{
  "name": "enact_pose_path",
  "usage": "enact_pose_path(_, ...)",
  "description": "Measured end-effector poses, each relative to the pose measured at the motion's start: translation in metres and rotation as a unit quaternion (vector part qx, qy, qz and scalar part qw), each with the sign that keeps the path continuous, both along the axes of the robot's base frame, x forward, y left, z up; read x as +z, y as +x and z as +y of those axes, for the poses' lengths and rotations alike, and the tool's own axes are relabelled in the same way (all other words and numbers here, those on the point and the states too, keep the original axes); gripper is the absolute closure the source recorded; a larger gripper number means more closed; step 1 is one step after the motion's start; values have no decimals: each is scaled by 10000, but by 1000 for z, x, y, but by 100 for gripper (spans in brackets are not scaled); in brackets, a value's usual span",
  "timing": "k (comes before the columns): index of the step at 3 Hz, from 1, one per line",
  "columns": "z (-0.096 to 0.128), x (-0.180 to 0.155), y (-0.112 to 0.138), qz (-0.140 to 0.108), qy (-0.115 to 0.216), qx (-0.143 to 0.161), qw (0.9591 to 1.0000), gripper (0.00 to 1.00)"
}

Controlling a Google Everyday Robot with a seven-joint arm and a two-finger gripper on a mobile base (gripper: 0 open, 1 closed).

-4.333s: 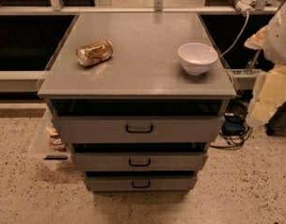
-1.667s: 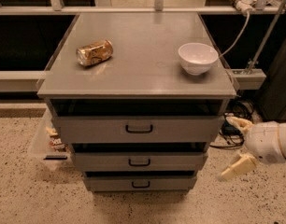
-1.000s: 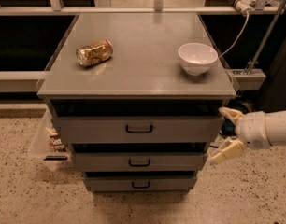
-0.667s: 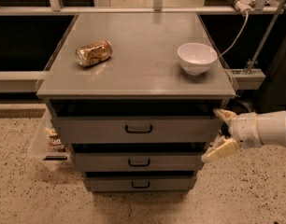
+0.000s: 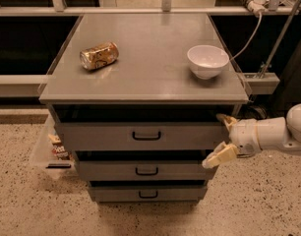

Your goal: Open top drawer

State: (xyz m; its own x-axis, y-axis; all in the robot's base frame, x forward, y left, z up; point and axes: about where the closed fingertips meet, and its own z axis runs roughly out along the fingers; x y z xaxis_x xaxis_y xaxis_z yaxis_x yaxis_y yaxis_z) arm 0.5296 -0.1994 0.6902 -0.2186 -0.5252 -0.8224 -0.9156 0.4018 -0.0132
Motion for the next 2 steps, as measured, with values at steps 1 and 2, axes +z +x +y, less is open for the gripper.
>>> enact_pose_path(1, 2, 1, 4, 5, -5, 17, 10000, 0)
enact_pose_path(2, 3, 0, 10, 7, -41, 29, 10000, 0)
